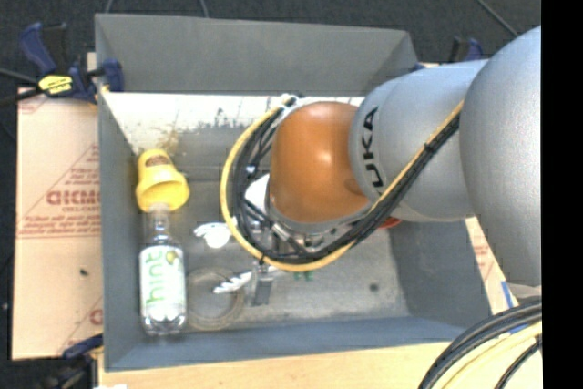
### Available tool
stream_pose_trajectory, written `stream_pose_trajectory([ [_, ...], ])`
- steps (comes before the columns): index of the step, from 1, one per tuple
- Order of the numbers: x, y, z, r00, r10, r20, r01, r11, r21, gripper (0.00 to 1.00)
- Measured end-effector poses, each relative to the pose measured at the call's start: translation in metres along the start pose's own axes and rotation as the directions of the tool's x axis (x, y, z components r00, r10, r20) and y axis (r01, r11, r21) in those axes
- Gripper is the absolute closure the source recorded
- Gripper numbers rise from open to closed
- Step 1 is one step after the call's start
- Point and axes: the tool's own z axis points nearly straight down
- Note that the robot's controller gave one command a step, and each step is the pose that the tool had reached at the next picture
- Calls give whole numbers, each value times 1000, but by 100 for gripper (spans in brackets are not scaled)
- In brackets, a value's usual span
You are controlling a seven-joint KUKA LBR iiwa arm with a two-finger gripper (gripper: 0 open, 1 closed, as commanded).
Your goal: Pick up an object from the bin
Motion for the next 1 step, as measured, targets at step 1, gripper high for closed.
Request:
stream_pose_trajectory([
  [1, -2, -1, -3, 1000, 4, 8, -4, 1000, -1, 0],
])
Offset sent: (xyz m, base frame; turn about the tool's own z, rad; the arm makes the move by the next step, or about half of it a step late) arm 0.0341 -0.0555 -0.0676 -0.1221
